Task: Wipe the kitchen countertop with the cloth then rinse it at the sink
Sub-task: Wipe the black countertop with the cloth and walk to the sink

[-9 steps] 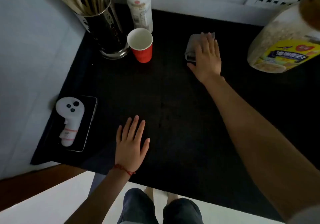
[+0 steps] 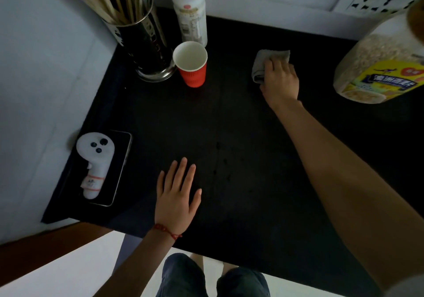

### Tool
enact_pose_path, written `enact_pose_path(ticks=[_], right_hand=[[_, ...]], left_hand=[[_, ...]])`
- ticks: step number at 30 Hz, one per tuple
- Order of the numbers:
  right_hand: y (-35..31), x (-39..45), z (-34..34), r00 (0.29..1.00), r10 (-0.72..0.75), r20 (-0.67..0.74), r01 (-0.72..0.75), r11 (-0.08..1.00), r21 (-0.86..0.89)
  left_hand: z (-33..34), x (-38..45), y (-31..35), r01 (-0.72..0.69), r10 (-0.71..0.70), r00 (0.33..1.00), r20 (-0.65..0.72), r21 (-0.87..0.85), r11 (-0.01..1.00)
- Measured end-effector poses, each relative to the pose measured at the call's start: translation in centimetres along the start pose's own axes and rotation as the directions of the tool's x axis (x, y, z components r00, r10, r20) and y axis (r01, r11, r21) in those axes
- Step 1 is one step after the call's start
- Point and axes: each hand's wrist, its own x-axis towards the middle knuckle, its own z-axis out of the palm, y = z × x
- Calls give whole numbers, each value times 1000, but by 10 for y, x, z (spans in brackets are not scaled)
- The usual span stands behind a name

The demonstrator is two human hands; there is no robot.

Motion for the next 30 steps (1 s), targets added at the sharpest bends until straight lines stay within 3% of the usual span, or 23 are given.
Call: enact_pose_path(ticks=[3, 9, 13, 17, 20, 24, 27, 30], right_hand=[[2, -8, -12, 999, -7, -40, 8, 1000, 24], [1, -75, -53, 999, -35, 40, 26, 979, 201], [-16, -142, -72, 978, 175, 112, -207, 878, 432], [-35, -211, -93, 824, 502, 264, -527, 505, 683], [-36, -265, -107, 704, 620, 347, -584, 227, 779], [-34, -337, -122, 525, 758, 388, -518, -77, 852], [-31, -394, -132, 371, 827, 423, -390, -274, 879], [-22, -457, -135, 206, 851, 483, -206, -445, 872]], left_hand=[[-1, 0, 1, 13, -13, 1000, 8, 1, 1000], [-9, 0, 3, 19, -18, 998, 68, -20, 1000], [-14, -1, 4, 22, -16, 995, 96, -62, 998], [-16, -2, 3, 3, 6, 996, 91, -100, 995], [-16, -4, 2, -23, 34, 996, 88, -130, 991], [-26, -7, 4, -66, 83, 993, 80, -199, 978], [-37, -17, 14, -229, 251, 967, 38, -301, 926], [-49, -35, 37, -388, 435, 900, 15, -426, 817]])
